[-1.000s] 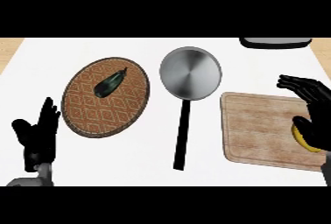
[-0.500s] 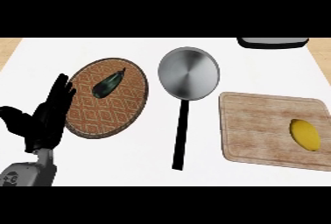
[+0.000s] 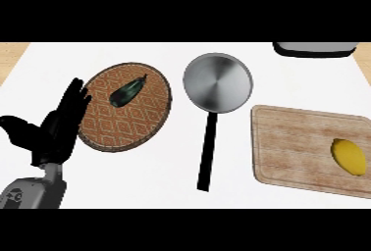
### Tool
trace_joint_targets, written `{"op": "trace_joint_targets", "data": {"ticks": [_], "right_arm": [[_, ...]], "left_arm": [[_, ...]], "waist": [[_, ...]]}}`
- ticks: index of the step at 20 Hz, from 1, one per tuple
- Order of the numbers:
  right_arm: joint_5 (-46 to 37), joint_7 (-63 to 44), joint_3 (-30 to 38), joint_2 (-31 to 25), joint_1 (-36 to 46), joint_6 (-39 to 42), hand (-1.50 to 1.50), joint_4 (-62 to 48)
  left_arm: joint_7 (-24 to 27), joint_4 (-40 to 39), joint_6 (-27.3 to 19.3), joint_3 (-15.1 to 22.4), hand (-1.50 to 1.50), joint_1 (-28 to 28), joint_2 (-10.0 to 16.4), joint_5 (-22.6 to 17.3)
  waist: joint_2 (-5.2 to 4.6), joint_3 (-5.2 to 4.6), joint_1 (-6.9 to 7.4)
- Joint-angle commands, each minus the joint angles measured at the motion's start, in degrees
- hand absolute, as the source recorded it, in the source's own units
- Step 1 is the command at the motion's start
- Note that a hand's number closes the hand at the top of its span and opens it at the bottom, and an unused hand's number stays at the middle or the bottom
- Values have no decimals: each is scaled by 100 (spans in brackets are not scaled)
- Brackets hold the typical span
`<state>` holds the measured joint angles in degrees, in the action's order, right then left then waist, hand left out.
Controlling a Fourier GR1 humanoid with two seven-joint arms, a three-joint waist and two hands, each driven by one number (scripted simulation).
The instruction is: Pick the lemon from the cutting board and place it in the pan
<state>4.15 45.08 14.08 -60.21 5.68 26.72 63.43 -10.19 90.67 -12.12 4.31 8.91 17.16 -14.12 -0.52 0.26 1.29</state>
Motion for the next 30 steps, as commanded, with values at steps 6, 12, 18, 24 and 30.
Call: {"op": "trace_joint_targets", "data": {"ticks": [6,12,18,24,30], "right_arm": [[-1583,752,-1143,-679,706,-134,-150,-7],[-2450,284,-1990,-701,1168,-240,-150,217],[-3418,49,-2848,-844,1217,-100,-150,483],[-3850,183,-2707,-968,979,-297,-150,904],[-4294,-810,-2398,-694,261,-975,-150,1910]], "left_arm": [[-385,60,75,-32,0,270,50,-33],[-478,-36,-97,-115,0,552,11,137],[-88,-339,74,-126,0,343,-123,144],[-374,-102,170,-317,0,272,-37,121],[63,-419,70,-226,0,208,-410,373]], "waist": [[11,-16,74],[21,-22,18],[24,-27,-23],[55,-27,-122],[62,-30,-202]]}}
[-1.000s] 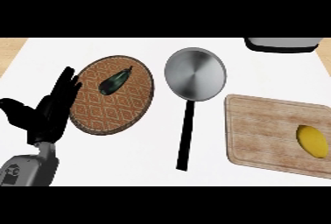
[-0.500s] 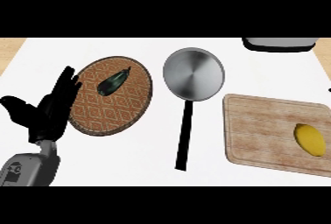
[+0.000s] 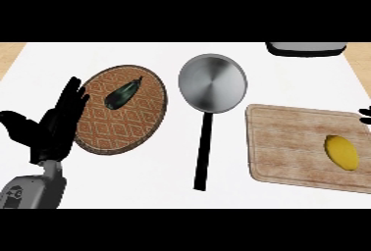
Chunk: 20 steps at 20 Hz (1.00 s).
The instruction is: Pick the lemon from the cutting board and place it in the pan
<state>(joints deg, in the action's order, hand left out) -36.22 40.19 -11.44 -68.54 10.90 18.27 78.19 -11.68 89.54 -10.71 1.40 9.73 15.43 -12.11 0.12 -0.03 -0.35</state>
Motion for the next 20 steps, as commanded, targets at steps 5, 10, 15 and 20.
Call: {"op": "trace_joint_targets", "data": {"ticks": [5,10,15,20], "right_arm": [[-398,-167,469,542,-328,69,-150,435],[-706,-1080,368,945,-242,791,-150,1272],[-1260,-941,474,1229,-331,422,-150,655],[-1643,-946,601,1558,-168,802,-150,821]], "left_arm": [[131,31,236,-217,0,-108,-57,24],[-8,-115,159,-236,0,162,-178,162],[-207,274,437,-436,0,-13,54,29],[-1,33,490,-452,0,-26,-156,194]], "waist": [[-12,2,45],[-12,0,35],[-18,4,77],[-13,2,44]]}}
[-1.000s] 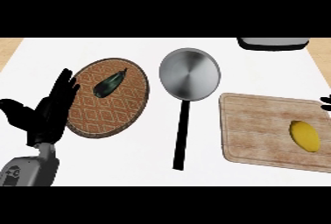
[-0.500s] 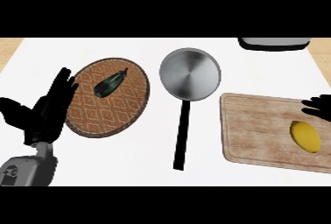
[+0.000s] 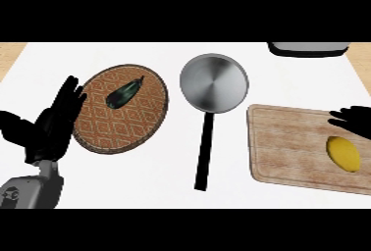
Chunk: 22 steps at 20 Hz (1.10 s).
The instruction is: Pick the lemon from the cutting board and place it in the pan
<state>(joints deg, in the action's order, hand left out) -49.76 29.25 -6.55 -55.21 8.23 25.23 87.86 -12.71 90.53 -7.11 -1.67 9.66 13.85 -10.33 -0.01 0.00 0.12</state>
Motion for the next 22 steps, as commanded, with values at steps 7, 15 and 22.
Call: {"op": "trace_joint_targets", "data": {"ticks": [7,15,22], "right_arm": [[-1204,297,-409,907,584,-435,-150,-1402],[-1389,911,82,1144,863,-413,-150,-1934],[-1656,1103,222,1327,897,-474,-150,-2374]], "left_arm": [[-141,156,79,13,0,44,-179,110],[-7,-214,-41,-105,0,191,-399,358],[-121,110,440,-480,0,43,-56,42]], "waist": [[-10,3,46],[-8,1,11],[-7,2,23]]}}
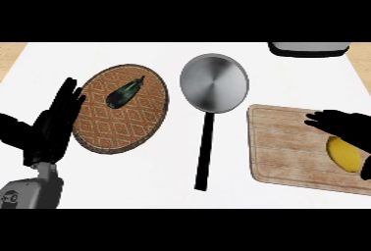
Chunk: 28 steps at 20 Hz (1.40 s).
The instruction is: Pick the lemon from the cutting board and place it in the pan
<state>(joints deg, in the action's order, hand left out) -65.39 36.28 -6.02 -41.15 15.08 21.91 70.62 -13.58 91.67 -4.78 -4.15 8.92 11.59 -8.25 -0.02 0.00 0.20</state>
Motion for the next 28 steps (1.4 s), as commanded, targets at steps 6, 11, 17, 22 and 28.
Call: {"op": "trace_joint_targets", "data": {"ticks": [6,11,17,22,28], "right_arm": [[-499,681,-113,501,501,-783,150,-1124],[-485,800,9,595,-47,-931,150,-696],[-202,1329,422,339,388,-497,150,-939],[-16,-390,634,1459,396,-438,150,125],[-534,-3043,632,3254,1176,-757,150,-72]], "left_arm": [[-303,268,33,-102,0,55,41,33],[-220,-57,70,-192,0,286,1,52],[-8,193,-86,81,0,-147,-340,300],[-110,42,137,-166,0,-64,-94,89],[-84,17,133,78,0,33,-193,229]], "waist": [[-5,3,45],[5,0,-29],[5,0,-2],[43,-13,-73],[82,-72,309]]}}
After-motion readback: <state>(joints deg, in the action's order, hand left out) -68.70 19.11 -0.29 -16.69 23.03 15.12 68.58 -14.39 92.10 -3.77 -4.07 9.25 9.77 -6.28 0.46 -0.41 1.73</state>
